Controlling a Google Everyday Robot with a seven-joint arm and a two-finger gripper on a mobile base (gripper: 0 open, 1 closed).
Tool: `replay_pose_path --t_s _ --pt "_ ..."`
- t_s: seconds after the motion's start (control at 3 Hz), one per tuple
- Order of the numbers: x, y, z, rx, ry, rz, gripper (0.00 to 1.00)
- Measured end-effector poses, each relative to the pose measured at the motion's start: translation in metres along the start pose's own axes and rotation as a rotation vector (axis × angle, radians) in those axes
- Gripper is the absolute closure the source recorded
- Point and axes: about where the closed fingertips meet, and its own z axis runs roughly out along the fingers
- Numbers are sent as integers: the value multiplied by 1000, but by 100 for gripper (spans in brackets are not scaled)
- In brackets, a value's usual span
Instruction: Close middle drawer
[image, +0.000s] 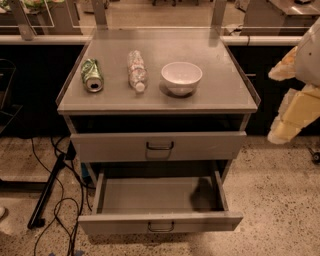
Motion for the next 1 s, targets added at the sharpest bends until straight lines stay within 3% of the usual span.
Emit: replay_pose_path --t_s 0.33,0.67,1.0 --pt "0 0 0 0 0 0 46" --pt "0 0 0 0 0 0 77" --pt "0 0 0 0 0 0 99"
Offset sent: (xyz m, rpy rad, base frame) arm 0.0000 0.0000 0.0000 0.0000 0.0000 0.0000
